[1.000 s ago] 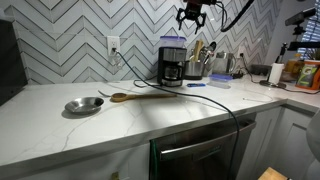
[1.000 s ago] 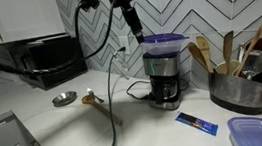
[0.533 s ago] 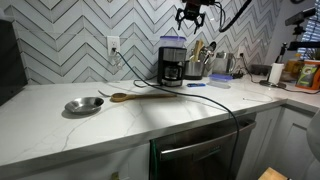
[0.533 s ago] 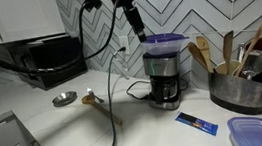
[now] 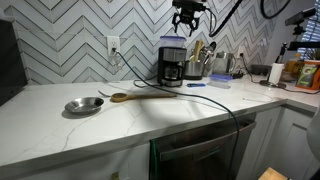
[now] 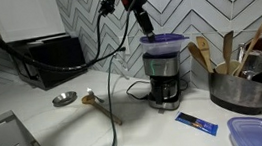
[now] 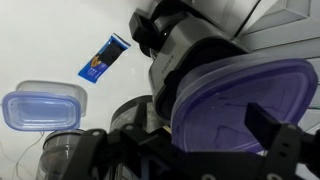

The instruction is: Pick up the purple lid from the clear lunch box on the coffee machine and put it on the kitchen counter

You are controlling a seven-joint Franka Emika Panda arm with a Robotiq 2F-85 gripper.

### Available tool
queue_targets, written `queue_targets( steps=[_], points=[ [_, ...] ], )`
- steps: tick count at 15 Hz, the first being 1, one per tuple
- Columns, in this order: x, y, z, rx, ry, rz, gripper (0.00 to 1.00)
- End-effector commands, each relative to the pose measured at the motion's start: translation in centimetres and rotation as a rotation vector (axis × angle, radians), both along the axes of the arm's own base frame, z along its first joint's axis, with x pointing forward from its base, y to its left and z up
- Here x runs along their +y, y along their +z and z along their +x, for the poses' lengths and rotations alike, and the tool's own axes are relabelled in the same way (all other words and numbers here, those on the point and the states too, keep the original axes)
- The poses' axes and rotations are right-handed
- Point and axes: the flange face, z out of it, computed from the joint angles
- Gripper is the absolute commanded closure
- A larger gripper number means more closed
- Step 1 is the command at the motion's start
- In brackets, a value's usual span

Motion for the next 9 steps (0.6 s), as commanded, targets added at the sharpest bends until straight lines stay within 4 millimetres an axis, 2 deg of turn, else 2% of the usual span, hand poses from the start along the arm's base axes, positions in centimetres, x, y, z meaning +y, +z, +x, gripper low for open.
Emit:
queue_targets(
  steps=[1,4,5,7,9],
  points=[
    [-1.3,-0.1,1.7,-0.005,-0.038,-0.008,0.0],
    [-1.9,-0.4,2.5,-0.003,-0.047,-0.011,0.01],
    [-2.1,-0.4,2.7,-0.003,-0.051,-0.016,0.11],
    [-2.3,-0.7,3.2,-0.003,-0.053,-0.019,0.21],
    [-2.4,-0.8,3.5,-0.002,-0.057,-0.024,0.47]
  ],
)
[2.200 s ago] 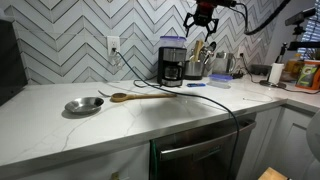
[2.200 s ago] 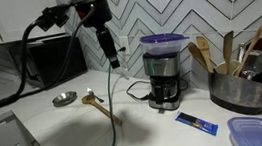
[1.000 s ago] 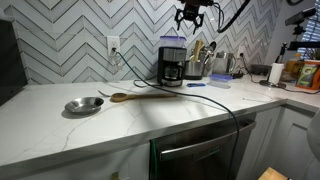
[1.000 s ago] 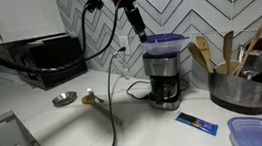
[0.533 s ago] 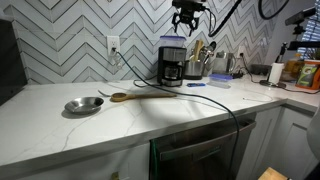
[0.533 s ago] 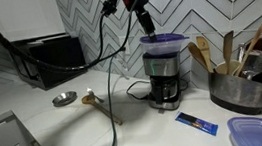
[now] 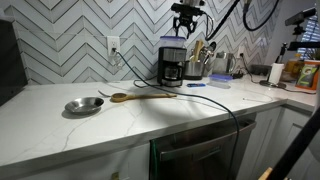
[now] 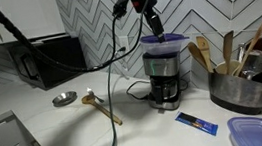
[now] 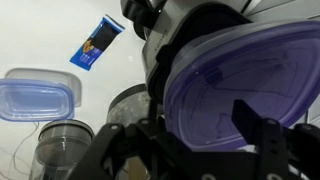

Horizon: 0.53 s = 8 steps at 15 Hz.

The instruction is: Pick up the purple lid from the clear lunch box on the coffee machine and put it on the kitchen counter

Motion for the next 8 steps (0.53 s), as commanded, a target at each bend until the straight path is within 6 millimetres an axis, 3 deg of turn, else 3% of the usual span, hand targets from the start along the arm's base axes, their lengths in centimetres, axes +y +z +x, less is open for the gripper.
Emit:
queue_targets(
  steps=[1,8],
  points=[
    [-0.67,-0.14,0.78,0.014,-0.028,0.002,0.51],
    [-1.04,-0.08,1.11,0.012,-0.035,-0.018,0.88]
  ],
)
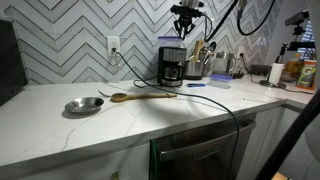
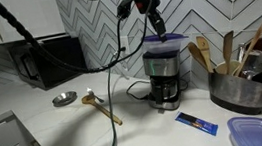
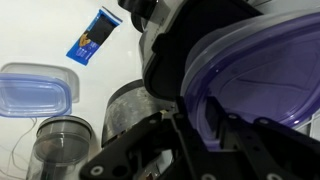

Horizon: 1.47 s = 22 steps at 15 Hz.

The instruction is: Pick up the purple lid from the clear lunch box on the coffee machine and put it on the kitchen counter

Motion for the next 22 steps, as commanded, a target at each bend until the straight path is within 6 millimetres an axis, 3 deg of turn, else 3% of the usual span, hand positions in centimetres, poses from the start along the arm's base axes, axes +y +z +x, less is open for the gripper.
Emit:
queue_targets(
  steps=[1,8,12,16,22],
  points=[
    [-0.5,0.3,0.0,0.016,-0.026,-0.006,0.96],
    [-0.6,1.1,-0.5,0.015,-0.035,-0.025,0.98],
    [-0.1,2.5,-1.4,0.009,-0.042,-0.01,0.98],
    [0.5,4.6,-2.9,0.003,-0.055,-0.003,0.98],
    [0.1,7.5,-6.8,-0.033,-0.18,-0.011,0.98]
  ],
)
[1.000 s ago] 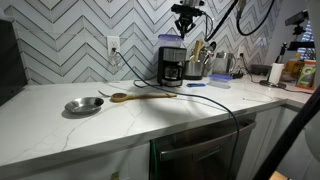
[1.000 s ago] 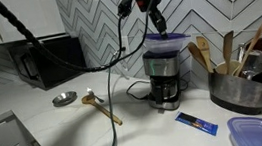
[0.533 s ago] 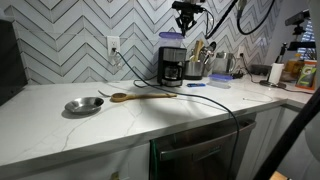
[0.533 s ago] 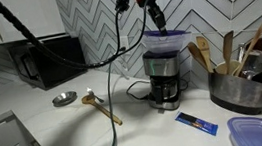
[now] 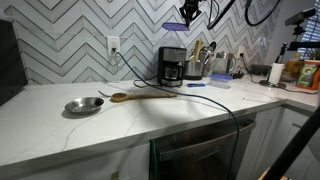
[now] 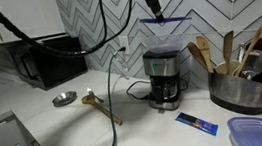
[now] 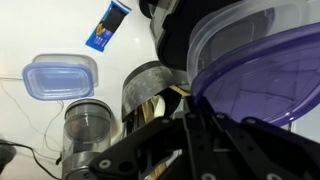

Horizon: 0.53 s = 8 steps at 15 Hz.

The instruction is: Pick up the purple lid from the clear lunch box on the coffee machine and put it on the kitchen counter

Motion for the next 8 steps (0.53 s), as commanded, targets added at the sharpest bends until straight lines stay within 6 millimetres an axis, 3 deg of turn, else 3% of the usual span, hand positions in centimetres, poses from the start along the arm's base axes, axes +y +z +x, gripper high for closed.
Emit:
queue_targets(
  steps=[1,8],
  points=[
    [-0.2,1.0,-3.7,0.002,-0.111,0.012,0.98],
    [-2.4,-0.1,-9.1,-0.021,-0.38,0.094,0.98]
  ],
)
